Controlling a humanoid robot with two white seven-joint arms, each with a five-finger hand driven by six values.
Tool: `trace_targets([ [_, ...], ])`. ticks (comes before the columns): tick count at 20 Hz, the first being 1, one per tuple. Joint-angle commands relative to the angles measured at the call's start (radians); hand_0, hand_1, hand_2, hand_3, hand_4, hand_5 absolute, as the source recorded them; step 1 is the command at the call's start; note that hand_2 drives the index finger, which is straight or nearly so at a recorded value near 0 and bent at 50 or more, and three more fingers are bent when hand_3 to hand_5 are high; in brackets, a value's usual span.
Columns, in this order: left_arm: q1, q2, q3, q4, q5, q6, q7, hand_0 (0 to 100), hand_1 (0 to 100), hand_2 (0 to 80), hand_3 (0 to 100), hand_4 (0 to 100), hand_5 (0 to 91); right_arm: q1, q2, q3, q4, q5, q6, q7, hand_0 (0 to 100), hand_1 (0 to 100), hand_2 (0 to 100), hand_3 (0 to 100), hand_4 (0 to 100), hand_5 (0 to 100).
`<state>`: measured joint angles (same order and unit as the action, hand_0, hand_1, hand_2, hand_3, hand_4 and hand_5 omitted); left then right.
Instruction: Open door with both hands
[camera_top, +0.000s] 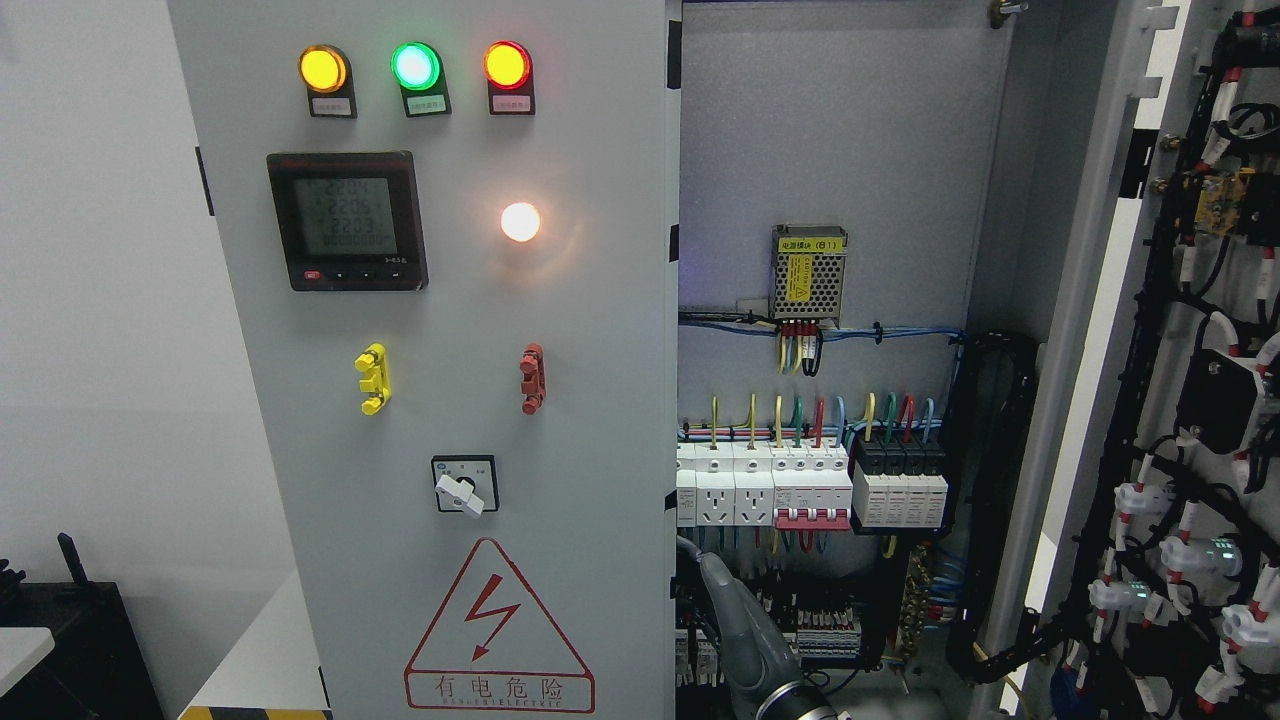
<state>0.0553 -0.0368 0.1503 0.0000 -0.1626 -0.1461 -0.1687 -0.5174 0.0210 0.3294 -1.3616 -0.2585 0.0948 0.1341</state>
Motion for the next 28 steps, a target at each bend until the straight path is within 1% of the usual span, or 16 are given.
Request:
trace_targets([
  [1,0.000,0.000,0.000,0.023,0.000,0.000,0.000,0,0,0.0,0,4,0.0,0.000,0.013,-0.003,0.001,-0.007,0.000,0.031,0,0,0,0,0,0],
  [8,0.000,0.000,0.000,0.023,0.000,0.000,0.000,0,0,0.0,0,4,0.0,0.000,0.013,-0.003,0.001,-0.007,0.000,0.039,0,0,0,0,0,0],
  [21,0.000,0.000,0.000,0.023,0.000,0.000,0.000,0,0,0.0,0,4,0.0,-0.012,0.008,-0.003,0.002,-0.054,0.008,0.044,0,0,0,0,0,0],
  [23,0.000,0.000,0.000,0.023,0.000,-0.001,0.000,0,0,0.0,0,4,0.0,-0.012,0.008,-0.003,0.002,-0.056,0.008,0.074,0,0,0,0,0,0],
  [28,0.000,0.000,0.000,0.023,0.000,-0.001,0.000,0,0,0.0,0,4,0.0,-0.012,0.010,-0.003,0.002,-0.056,0.008,0.079,0,0,0,0,0,0],
])
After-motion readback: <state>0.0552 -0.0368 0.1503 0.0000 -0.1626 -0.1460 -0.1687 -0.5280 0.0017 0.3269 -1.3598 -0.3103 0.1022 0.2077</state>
